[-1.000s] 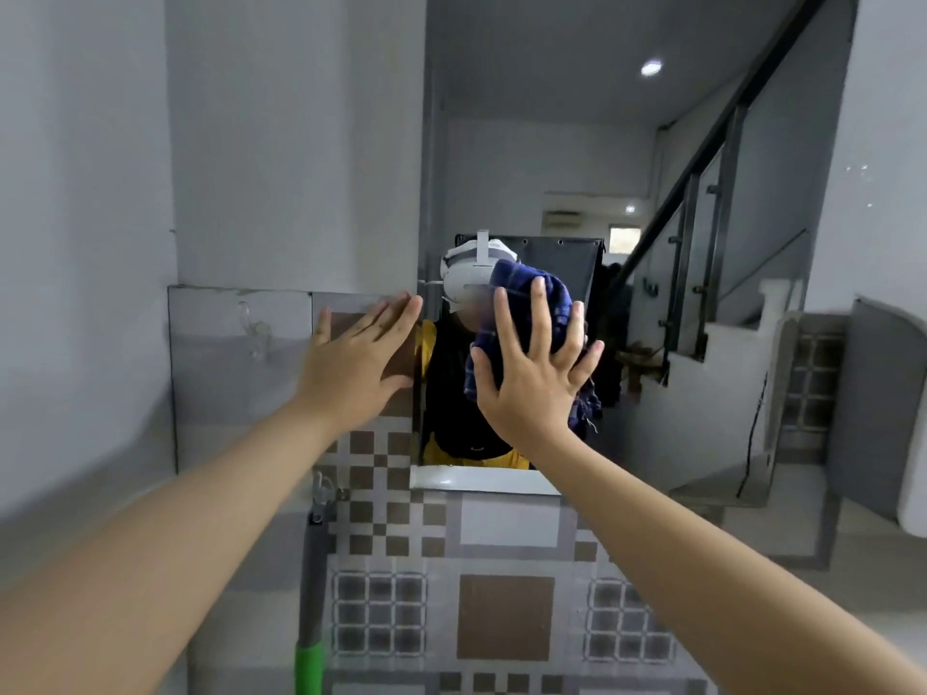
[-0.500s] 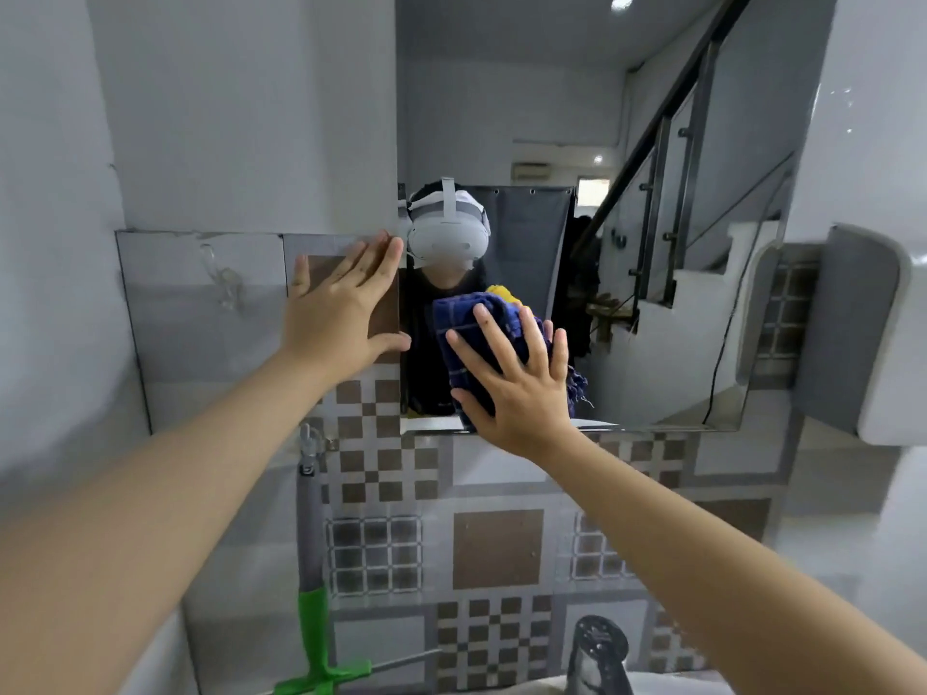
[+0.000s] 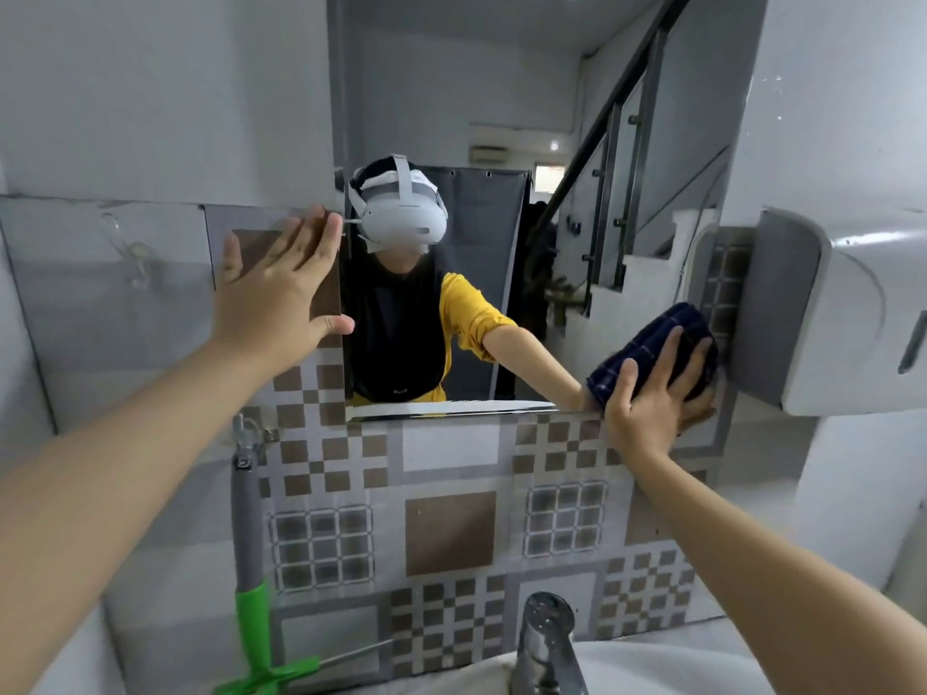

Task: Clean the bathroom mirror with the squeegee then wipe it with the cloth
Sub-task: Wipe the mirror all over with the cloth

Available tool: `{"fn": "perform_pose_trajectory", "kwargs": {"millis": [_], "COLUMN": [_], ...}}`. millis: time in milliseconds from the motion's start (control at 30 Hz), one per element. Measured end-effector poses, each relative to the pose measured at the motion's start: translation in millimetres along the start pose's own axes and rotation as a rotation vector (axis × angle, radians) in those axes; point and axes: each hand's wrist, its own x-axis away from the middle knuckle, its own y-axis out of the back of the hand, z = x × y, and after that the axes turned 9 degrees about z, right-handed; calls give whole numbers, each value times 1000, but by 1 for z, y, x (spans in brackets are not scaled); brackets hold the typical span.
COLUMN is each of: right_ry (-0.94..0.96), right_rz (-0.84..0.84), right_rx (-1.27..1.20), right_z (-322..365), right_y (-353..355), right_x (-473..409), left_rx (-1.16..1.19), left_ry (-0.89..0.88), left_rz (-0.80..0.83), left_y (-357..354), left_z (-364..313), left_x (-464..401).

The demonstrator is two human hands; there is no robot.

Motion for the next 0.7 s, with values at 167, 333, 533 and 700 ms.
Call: {"fn": "perform_pose_trajectory", "kwargs": {"millis": [167,333,533,700], "right_ry": [44,233,503,745], "right_rz": [16,21,-2,-37], "right_rx": [-53,-24,70,131], "right_z": [36,84,125,130], "right_y": [-38,-76,-115,-121], "right_x": [44,89,134,143], "left_rx": [14,6,7,0], "left_ry": [0,3,17,10], "left_rz": [6,15,25,30], "left_y": [1,1,1,4], "left_z": [-1,-2,-3,-3], "left_x": [1,1,0,2]}}
